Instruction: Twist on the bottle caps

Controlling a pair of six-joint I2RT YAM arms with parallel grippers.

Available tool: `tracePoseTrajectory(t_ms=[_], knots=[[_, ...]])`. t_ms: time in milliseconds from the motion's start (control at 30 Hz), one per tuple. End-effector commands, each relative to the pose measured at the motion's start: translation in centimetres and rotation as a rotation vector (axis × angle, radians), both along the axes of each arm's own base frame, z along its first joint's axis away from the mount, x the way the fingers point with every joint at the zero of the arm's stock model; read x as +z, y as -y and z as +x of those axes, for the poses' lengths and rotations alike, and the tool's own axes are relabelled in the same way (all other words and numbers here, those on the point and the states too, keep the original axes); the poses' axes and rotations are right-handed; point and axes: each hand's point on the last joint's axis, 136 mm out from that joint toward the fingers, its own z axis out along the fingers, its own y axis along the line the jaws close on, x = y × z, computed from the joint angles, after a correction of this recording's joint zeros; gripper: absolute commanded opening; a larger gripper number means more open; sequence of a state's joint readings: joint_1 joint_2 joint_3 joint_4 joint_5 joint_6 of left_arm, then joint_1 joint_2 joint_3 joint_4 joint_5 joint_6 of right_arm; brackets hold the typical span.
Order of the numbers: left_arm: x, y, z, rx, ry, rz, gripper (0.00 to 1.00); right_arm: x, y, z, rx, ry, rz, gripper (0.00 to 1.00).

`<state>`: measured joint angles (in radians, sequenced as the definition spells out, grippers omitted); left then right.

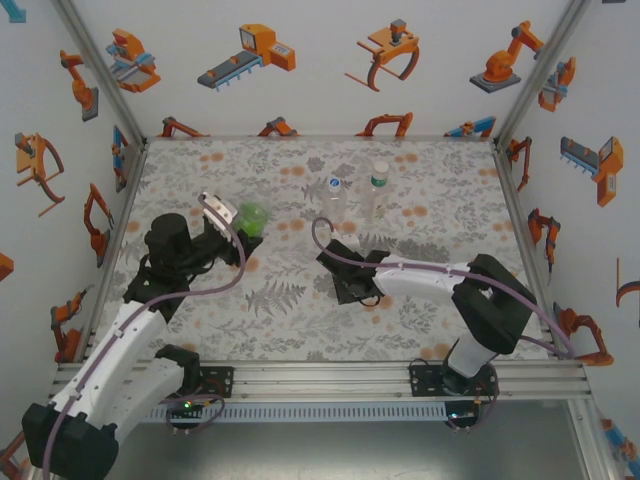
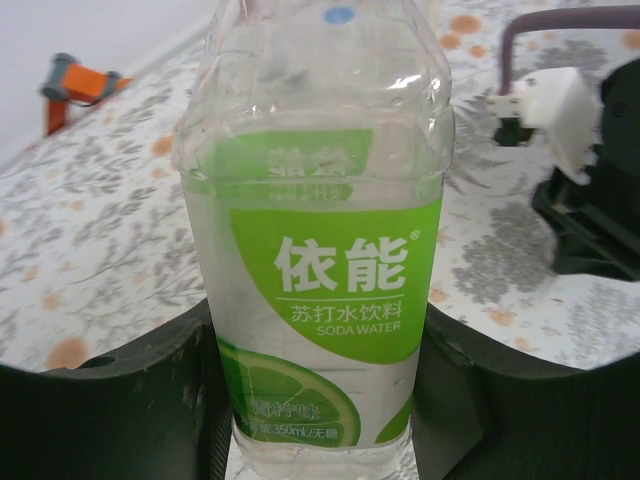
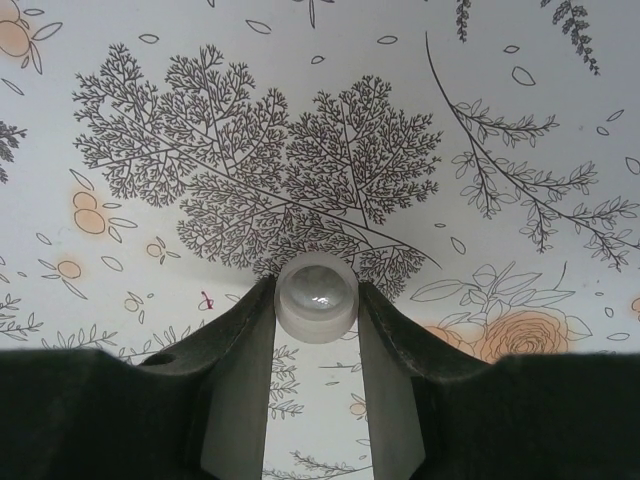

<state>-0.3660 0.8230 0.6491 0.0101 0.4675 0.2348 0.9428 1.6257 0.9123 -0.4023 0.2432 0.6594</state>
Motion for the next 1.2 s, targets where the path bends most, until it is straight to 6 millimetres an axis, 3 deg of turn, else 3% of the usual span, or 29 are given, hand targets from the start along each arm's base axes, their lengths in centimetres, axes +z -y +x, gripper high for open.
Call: tracePoseTrajectory(t_ms=[0,133,333,800,1167], knots=[[1.5,1.7,-1.8,-0.149,-0.017,-0.057,0.00,0.5,0.2,0.6,-0.040,0.023,0.004,0.40],[1.1,1.5,-1.1,-0.113,-0.039,-0.040,0.00,1.9,0.0,0.9,-0.043,0.035,0.016,0.46],[1.0,1.6,-0.5,-0.105,-0.060,-0.025,0.00,3.9,-0.4,1.3,-0.060,0.026,0.083,0.46],[1.1,1.4,-0.5,-0.096,-0.065,-0.026,0.00,1.8,-0.1,0.3,-0.119,-0.067,0.138,0.43],[0.9,1.3,0.0,-0.079,-0.070,-0.021,0.00,1.5,0.6,0.3,-0.137,-0.065,0.096,0.45]])
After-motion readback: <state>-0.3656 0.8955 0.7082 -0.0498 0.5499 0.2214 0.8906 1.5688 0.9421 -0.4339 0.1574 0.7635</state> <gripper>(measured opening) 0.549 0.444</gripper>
